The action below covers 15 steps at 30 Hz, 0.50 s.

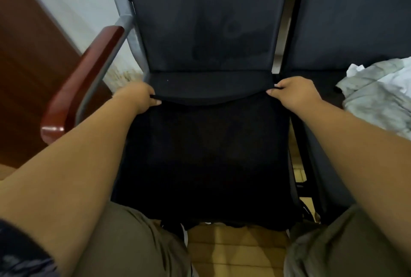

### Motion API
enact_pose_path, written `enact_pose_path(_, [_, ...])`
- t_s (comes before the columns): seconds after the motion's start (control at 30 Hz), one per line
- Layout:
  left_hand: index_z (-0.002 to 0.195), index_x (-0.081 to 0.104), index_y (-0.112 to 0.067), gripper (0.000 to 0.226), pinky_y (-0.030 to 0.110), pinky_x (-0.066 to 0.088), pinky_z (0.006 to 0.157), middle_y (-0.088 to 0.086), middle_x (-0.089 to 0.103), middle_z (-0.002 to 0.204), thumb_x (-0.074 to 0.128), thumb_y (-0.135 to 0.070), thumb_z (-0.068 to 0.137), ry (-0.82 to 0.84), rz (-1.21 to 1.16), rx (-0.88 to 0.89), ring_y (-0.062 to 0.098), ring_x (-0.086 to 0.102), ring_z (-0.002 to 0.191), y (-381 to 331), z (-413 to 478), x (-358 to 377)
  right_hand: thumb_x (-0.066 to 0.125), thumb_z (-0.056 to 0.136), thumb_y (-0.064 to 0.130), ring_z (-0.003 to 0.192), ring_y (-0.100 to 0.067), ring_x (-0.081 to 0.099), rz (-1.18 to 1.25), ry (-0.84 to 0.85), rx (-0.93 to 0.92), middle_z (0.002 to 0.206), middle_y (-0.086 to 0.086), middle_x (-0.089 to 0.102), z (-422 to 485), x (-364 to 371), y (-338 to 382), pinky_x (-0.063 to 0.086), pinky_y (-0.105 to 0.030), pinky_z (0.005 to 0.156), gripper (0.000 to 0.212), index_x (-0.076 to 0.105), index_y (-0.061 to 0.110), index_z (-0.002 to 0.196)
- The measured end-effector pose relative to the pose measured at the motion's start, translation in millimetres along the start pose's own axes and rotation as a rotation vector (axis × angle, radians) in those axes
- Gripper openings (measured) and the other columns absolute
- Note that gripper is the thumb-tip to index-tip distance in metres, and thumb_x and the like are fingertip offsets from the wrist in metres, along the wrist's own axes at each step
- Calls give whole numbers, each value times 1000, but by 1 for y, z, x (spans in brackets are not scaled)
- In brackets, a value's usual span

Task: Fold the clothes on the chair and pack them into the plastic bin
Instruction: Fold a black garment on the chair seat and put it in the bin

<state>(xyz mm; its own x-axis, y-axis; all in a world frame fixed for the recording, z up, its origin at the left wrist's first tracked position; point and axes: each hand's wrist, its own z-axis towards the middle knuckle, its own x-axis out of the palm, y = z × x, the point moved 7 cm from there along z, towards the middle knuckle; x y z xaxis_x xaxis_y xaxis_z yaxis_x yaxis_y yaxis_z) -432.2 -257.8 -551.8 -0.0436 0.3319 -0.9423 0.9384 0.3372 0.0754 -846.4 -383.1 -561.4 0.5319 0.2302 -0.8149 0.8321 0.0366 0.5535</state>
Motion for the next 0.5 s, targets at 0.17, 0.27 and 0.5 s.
enact_pose_path(0.17, [119,71,-13,46,41,47,91,12,61,108,60,-54,103,89,-45,6,35,58,105,-2,25,23,69,101,46,123,-27,62,-85,55,27,131,-4,70,15,14,-9,47,-32,91,37,75,20,126])
enact_pose_path(0.27, [122,67,-13,48,40,39,83,15,62,116,58,-56,103,96,-22,-30,34,55,106,1,31,26,68,100,49,118,-28,64,-122,54,57,123,-6,71,18,17,-17,50,-34,92,38,76,20,123])
enact_pose_path(0.5, [133,59,-20,45,57,43,106,17,57,132,53,-54,105,4,111,-166,42,49,126,18,27,24,56,108,41,100,-32,64,-314,-18,78,115,-11,66,13,25,-19,55,-42,82,33,72,15,121])
